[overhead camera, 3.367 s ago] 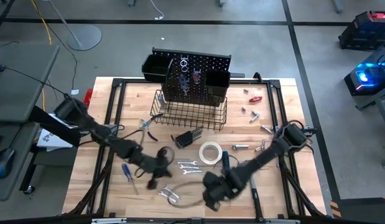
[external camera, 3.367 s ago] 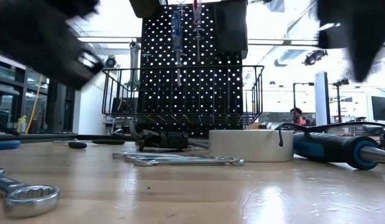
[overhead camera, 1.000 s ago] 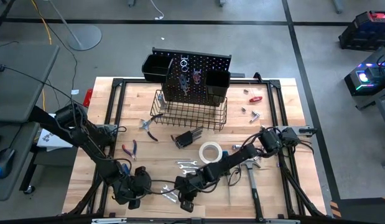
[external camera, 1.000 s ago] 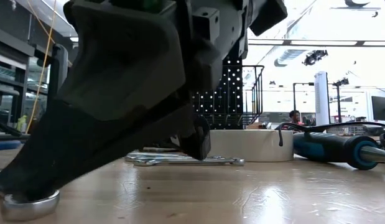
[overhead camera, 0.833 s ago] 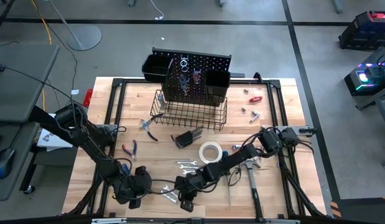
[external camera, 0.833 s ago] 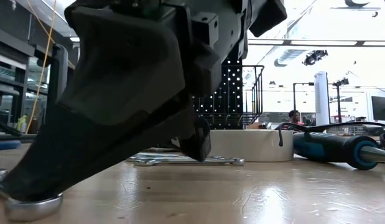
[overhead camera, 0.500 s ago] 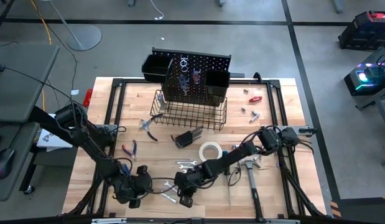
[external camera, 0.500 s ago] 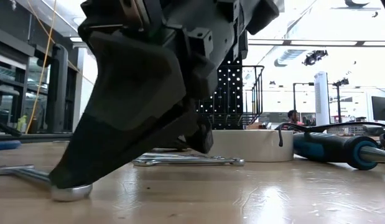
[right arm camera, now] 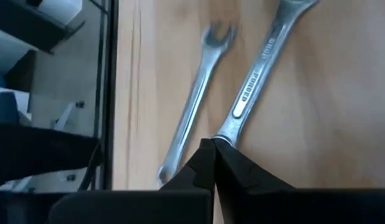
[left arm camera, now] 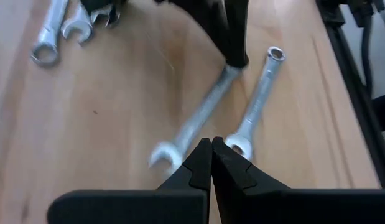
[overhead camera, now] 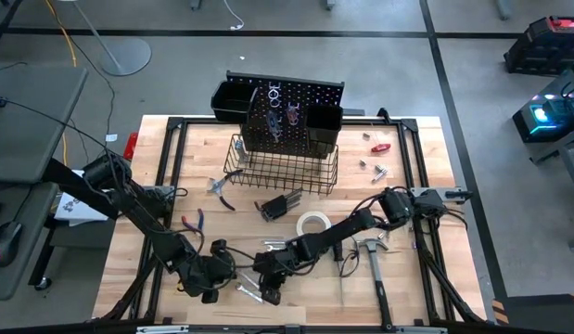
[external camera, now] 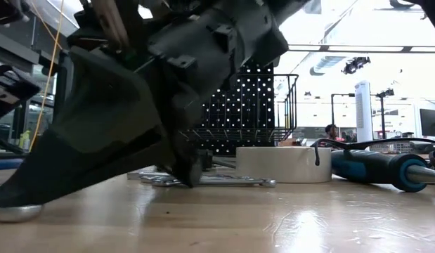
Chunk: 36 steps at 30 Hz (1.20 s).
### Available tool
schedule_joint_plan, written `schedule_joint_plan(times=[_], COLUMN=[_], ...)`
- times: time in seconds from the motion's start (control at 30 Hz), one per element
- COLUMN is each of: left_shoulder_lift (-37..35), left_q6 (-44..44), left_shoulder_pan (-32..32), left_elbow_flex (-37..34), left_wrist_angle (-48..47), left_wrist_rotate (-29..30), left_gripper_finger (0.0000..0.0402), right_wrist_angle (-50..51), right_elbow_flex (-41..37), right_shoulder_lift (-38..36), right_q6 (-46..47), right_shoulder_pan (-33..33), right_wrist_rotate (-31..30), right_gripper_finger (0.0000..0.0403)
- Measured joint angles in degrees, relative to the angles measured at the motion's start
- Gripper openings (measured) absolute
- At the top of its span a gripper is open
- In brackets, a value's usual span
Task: Hang tools onto peg board
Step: Hang the wrench on the peg board
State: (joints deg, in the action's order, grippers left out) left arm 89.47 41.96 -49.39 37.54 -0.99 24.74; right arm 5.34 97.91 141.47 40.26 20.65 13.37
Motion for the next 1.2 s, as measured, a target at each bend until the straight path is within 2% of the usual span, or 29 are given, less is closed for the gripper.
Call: schedule_joint_plan(times=[0.07,0.13,0.3,0.5,0.57,0.7,0.9,1.1,1.2], left_shoulder_lift=[0.0,0.0,0.0,0.0,0.0,0.0,0.0,0.0,0.0], left_q6=[-1.3,-1.6,-2.0,-6.8,-7.6,-7.7,-7.7,-7.7,-7.7], left_shoulder_pan=[0.7,1.4,2.2,2.3,2.5,2.9,2.9,2.9,2.9], left_elbow_flex=[0.0,0.0,0.0,0.0,0.0,0.0,0.0,0.0,0.0], left_wrist_angle=[0.0,0.0,-0.8,-2.9,-2.9,-3.0,-3.2,-3.4,-3.5], left_wrist_rotate=[0.1,0.2,1.4,1.3,1.3,1.3,1.5,1.8,2.8], left_gripper_finger=[0.0000,0.0000,0.0000,0.0000,0.0000,0.0000,0.0000,0.0000,0.0000], right_wrist_angle=[0.1,2.1,3.7,4.8,4.7,9.2,20.5,24.4,27.5], right_elbow_flex=[0.1,0.2,0.3,0.5,0.4,1.7,6.6,12.9,14.7], right_shoulder_lift=[0.5,0.5,0.5,0.5,-0.5,-3.6,-5.9,-7.2,-7.2], right_q6=[2.2,6.6,8.3,12.1,11.0,7.3,-0.5,-8.1,-10.9], right_shoulder_pan=[-0.1,-0.6,-1.7,-2.4,-2.4,-2.3,-2.6,-1.9,-1.4], right_wrist_rotate=[-3.7,-4.6,-1.6,2.3,2.2,-1.7,-9.0,-10.8,-13.9], right_gripper_finger=[0.0000,0.0000,0.0000,0.0000,0.0000,0.0000,0.0000,0.0000,0.0000])
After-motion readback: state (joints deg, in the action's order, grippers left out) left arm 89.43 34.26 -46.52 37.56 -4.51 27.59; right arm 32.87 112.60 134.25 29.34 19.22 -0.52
